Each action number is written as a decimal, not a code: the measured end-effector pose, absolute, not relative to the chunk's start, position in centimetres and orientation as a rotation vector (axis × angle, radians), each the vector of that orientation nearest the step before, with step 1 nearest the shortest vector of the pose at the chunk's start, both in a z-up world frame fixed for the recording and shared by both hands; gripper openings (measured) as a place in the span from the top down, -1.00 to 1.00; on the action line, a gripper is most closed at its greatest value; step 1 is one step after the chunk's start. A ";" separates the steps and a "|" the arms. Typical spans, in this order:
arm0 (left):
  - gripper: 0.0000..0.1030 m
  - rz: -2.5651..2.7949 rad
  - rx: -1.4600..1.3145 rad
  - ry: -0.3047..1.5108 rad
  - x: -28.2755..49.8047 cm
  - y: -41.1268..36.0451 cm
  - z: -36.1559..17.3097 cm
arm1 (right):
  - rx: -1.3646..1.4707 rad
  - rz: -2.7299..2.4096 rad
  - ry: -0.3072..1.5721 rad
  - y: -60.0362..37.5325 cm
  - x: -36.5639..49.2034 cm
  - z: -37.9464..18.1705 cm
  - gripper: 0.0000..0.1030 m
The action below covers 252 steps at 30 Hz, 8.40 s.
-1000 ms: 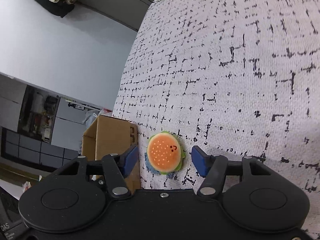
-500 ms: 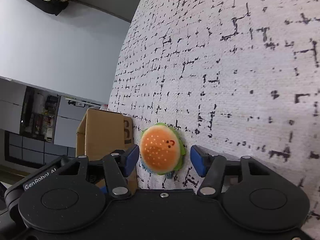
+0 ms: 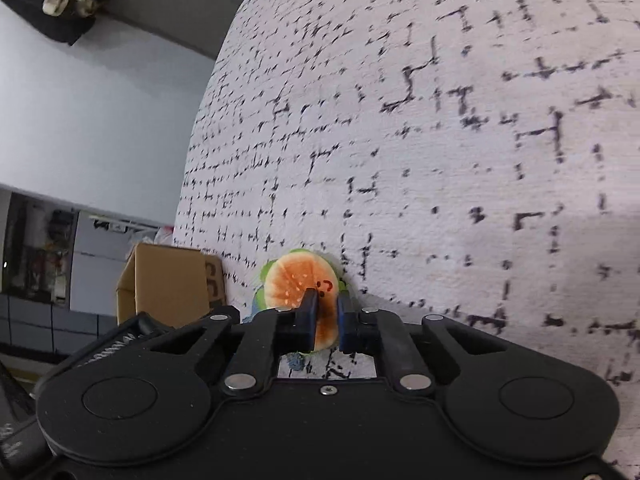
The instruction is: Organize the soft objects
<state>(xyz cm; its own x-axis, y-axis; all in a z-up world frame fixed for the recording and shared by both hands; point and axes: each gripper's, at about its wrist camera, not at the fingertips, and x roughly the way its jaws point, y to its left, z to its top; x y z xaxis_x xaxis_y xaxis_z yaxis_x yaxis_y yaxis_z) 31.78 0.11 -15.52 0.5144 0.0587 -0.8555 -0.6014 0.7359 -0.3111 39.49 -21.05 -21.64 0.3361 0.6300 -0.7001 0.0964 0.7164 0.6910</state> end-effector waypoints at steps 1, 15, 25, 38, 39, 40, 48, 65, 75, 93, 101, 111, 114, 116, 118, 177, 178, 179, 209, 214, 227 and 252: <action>-0.01 0.432 -0.640 0.964 31.9 0.1 -15.7 | 0.720 0.384 1.195 -21.1 39.5 -21.5 0.81; -0.01 0.441 -0.588 0.996 32.9 -0.4 -18.3 | 0.620 0.352 1.183 -22.0 39.0 -19.1 0.64; 0.60 0.387 -0.642 0.974 33.0 0.1 -18.5 | 0.660 0.397 1.205 -20.6 39.9 -20.9 -0.10; 0.96 0.315 -0.632 0.945 32.4 0.0 -16.8 | 0.639 0.364 1.179 -20.8 39.5 -20.3 0.53; 0.92 0.314 -0.630 0.948 32.5 0.0 -16.7 | 0.639 0.364 1.176 -20.9 39.4 -20.1 0.53; 0.91 0.311 -0.626 0.953 32.7 0.0 -16.5 | 0.637 0.363 1.174 -21.0 39.3 -20.0 0.53; -0.34 0.361 -0.600 0.959 34.3 -0.6 -16.3 | 0.645 0.327 1.178 -21.9 39.3 -19.8 0.53; -0.09 0.475 -0.632 0.988 36.5 -0.5 -18.5 | 0.652 0.334 1.154 -22.1 39.7 -19.3 0.52; 0.30 0.409 -0.645 0.950 34.7 0.4 -16.4 | 0.620 0.385 1.095 -21.2 39.2 -17.2 0.52; 0.31 0.279 -0.565 0.819 30.1 3.2 -8.2 | 0.527 0.489 0.971 -18.6 37.6 -13.3 0.53; 0.30 0.297 -0.566 0.786 28.7 6.7 -6.2 | 0.485 0.526 0.932 -16.4 36.8 -11.5 0.52; 0.29 0.338 -0.586 0.775 27.5 11.1 -6.0 | 0.413 0.563 0.905 -13.7 35.3 -10.6 0.53; 0.28 0.340 -0.596 0.778 27.5 12.3 -6.2 | 0.429 0.584 0.912 -13.2 34.9 -10.4 0.53; 0.29 0.343 -0.605 0.784 27.6 13.1 -6.3 | 0.417 0.590 0.905 -12.7 34.5 -10.1 0.53; 0.28 0.342 -0.606 0.787 27.7 13.7 -6.4 | 0.425 0.607 0.907 -12.1 34.2 -9.9 0.53; -0.99 0.213 -0.430 0.831 18.3 11.6 0.3 | 0.237 0.423 0.809 -10.5 25.6 0.0 -1.00; -0.99 0.209 -0.427 0.829 18.0 11.3 0.4 | 0.240 0.418 0.807 -11.0 25.3 0.1 -1.00; -0.99 0.207 -0.425 0.826 17.7 11.1 0.5 | 0.241 0.412 0.804 -11.4 24.8 0.1 -1.00; -0.99 0.132 -0.291 0.755 7.6 4.0 3.7 | 0.216 0.386 0.700 -19.6 12.7 3.7 -1.00; -0.99 0.117 -0.268 0.738 6.2 2.9 4.0 | 0.202 0.368 0.689 -20.7 11.3 4.1 -1.00; -0.99 0.061 -0.169 0.721 3.3 0.2 5.1 | 0.180 0.364 0.673 -22.8 8.3 4.8 -1.00; -0.99 0.046 -0.120 0.739 2.1 -1.4 4.5 | 0.157 0.415 0.699 -23.2 6.9 4.0 -1.00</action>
<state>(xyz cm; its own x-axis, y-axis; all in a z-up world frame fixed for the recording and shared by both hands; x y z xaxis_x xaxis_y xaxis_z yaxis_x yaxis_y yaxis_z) 2.06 -1.37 4.49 0.7386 -0.0008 -0.6741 -0.0838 0.9921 -0.0931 6.86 -23.21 3.96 0.6879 0.4212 -0.5911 -0.3177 0.9070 0.2766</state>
